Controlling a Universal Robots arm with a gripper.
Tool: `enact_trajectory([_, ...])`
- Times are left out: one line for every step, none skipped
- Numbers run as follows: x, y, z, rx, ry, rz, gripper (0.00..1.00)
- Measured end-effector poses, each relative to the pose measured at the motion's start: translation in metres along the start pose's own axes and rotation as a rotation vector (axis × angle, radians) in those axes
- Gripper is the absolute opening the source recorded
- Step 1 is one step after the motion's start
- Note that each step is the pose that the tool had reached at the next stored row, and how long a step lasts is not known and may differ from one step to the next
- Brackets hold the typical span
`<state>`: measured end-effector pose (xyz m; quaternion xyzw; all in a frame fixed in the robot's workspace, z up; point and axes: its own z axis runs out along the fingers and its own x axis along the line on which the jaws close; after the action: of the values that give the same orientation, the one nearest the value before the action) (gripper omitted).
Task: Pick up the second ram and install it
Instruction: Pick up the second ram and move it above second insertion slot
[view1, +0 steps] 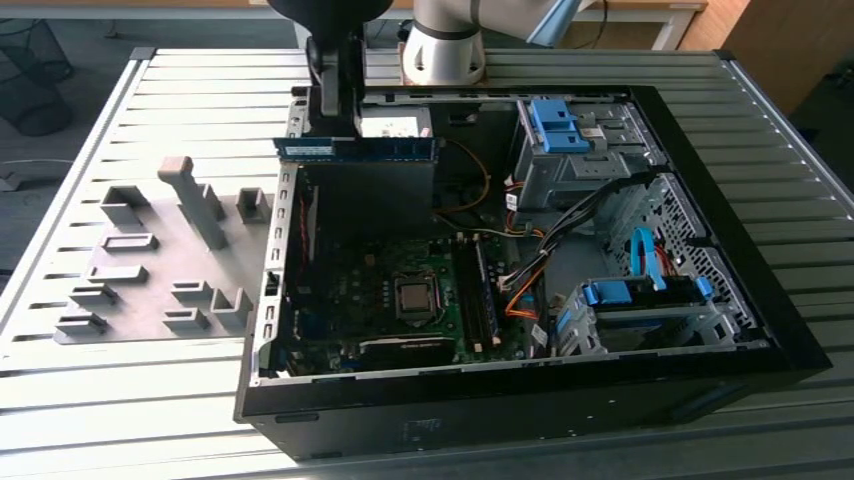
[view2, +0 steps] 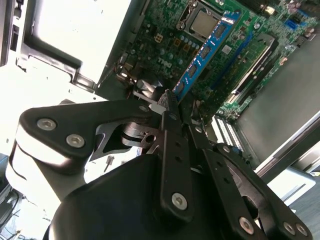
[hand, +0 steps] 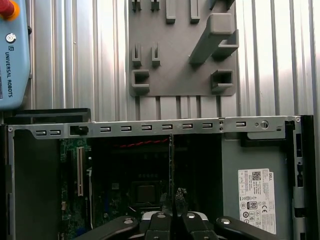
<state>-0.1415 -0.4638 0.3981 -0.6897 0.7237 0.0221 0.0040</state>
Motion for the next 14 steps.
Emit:
enact_trajectory([-0.0001, -0.0016, 0.0000, 0.0000, -0.0001, 0.000, 0.14])
enact_trajectory([-0.0001, -0.0031, -0.0001, 0.0000, 0.0000, 0.000, 0.14])
enact_trajectory([-0.0002, -0.0044, -0.0001, 0.0000, -0.0001, 0.000, 0.14])
enact_trajectory([-0.0003, -0.0056, -0.0001, 0.0000, -0.0001, 0.000, 0.14])
enact_trajectory([-0.0003, -0.0063, -0.0002, 0.0000, 0.0000, 0.000, 0.14])
enact_trajectory([-0.0002, -0.0066, -0.0002, 0.0000, 0.0000, 0.000, 0.14])
enact_trajectory([-0.0002, -0.0066, -0.0001, 0.0000, -0.0001, 0.000, 0.14])
enact_trajectory([-0.0003, -0.0069, -0.0001, 0.0000, 0.0000, 0.000, 0.14])
enact_trajectory([-0.0003, -0.0070, -0.0002, 0.0000, 0.0000, 0.000, 0.14])
enact_trajectory([-0.0003, -0.0070, -0.0002, 0.0000, -0.0001, 0.000, 0.14])
enact_trajectory([-0.0003, -0.0070, -0.0002, 0.0000, -0.0001, 0.000, 0.14])
enact_trajectory([-0.0003, -0.0070, -0.0001, 0.0000, -0.0001, 0.000, 0.14])
enact_trajectory([-0.0003, -0.0070, -0.0002, 0.0000, 0.0000, 0.000, 0.14])
enact_trajectory([-0.0003, -0.0070, -0.0001, 0.0000, -0.0001, 0.000, 0.14])
